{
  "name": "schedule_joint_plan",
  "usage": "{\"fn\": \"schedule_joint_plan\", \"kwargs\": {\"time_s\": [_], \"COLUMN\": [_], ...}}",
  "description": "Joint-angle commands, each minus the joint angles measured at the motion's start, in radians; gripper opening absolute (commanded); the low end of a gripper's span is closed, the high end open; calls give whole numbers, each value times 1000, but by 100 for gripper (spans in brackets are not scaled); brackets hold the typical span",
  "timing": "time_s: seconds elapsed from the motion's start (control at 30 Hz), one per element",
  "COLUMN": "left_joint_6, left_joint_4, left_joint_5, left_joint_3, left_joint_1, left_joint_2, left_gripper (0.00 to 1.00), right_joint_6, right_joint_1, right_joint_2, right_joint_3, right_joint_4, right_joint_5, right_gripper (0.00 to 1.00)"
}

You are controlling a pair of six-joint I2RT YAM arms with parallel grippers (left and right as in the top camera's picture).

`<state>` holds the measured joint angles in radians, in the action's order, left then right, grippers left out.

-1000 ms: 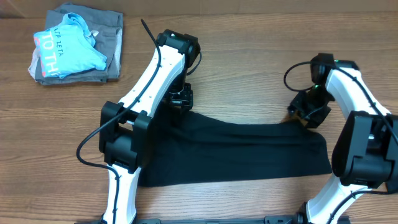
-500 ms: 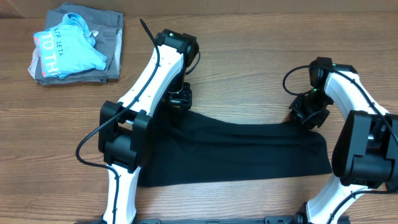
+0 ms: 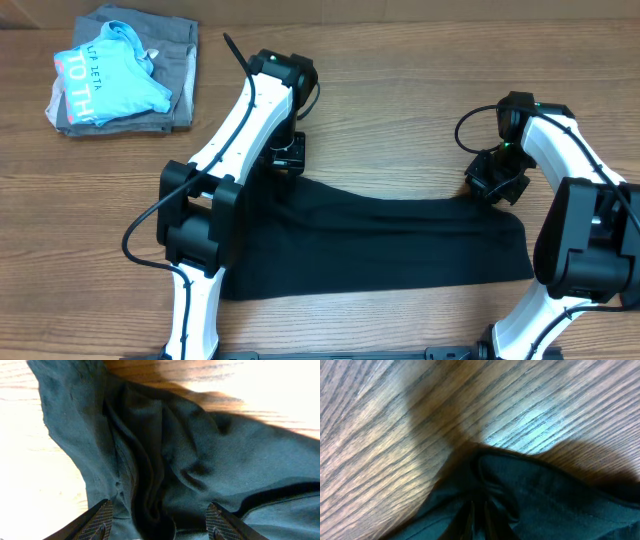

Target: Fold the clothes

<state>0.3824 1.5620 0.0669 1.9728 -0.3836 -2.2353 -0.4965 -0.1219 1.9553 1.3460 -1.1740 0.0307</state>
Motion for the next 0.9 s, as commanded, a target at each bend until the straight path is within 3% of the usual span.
{"fn": "schedule_joint_plan", "kwargs": {"time_s": [0.0,0.1,0.2,0.33,0.57,0.87], "left_joint_6": [-13,-13,-13,-12,74,79], "left_joint_4": [-8,-31,-46,-35,33,129], "left_joint_5": [-15,-9,-8,-7,80,97], "left_joint_3": [-39,-61,-63,-63,-63,-66], "left_joint_1": [4,5,8,20,26,26], "left_joint_2": [-16,-16,-16,-16,12,106], "left_gripper": [62,57,28,4,4,5], "right_joint_6": [-1,-1,-8,-36,-58,-111], "right_joint_1": [0,0,0,0,-10,-33], "right_joint_2": [-17,-17,-17,-18,-69,-163], "right_joint_3": [-5,-5,-5,-4,-3,-3], "right_joint_4": [7,7,6,7,-9,-81], "right_joint_5": [9,9,9,9,9,-41], "right_gripper": [10,5,4,4,4,4]}}
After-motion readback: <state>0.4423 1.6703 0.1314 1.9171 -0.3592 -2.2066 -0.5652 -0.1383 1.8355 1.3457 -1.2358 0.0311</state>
